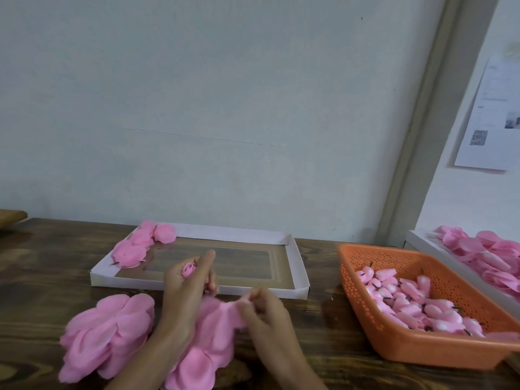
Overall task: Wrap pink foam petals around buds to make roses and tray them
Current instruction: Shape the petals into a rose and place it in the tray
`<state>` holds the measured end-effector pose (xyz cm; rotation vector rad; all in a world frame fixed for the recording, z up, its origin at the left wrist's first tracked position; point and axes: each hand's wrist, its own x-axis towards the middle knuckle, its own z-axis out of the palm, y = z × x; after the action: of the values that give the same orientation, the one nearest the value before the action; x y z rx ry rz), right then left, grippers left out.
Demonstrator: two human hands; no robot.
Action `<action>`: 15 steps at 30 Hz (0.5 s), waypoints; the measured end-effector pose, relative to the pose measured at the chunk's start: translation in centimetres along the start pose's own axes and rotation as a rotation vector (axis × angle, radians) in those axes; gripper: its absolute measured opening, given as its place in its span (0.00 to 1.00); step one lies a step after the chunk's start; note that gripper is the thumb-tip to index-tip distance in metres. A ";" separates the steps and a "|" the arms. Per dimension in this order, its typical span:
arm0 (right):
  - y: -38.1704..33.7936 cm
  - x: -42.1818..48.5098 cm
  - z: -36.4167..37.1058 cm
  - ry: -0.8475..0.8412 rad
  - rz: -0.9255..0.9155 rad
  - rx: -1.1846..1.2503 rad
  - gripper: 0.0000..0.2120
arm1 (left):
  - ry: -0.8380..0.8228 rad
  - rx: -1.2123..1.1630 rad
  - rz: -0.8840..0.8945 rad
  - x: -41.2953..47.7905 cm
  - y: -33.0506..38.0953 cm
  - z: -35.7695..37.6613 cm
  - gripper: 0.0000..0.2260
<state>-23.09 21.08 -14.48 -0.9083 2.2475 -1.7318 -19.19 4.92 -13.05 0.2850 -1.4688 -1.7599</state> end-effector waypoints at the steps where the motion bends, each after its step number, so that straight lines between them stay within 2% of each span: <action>1: 0.0 0.2 -0.5 0.024 0.070 0.132 0.07 | -0.003 -0.023 0.000 0.0 0.0 0.0 0.24; 4: 0.0 0.6 -1.8 0.079 0.228 0.341 0.04 | -0.006 -0.010 0.012 0.0 -0.1 0.0 0.19; 8: 0.0 1.0 -2.7 0.097 0.293 0.420 0.03 | -0.023 -0.028 -0.050 -0.1 0.0 0.3 0.13; 11: 0.1 1.2 -2.8 0.160 0.222 0.351 0.02 | -0.052 -0.082 -0.149 0.2 -0.2 0.5 0.10; 13: -0.2 1.3 -2.8 0.195 0.148 0.399 0.04 | -0.116 -0.078 -0.220 0.1 -0.1 0.7 0.08; 15: -0.5 1.4 -2.7 0.215 0.101 0.428 0.04 | -0.201 -0.022 -0.240 -0.3 0.0 0.9 0.11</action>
<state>-25.30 22.42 -12.82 -0.5303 1.8728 -2.2261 -19.53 5.77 -12.88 0.2891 -1.6096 -2.0453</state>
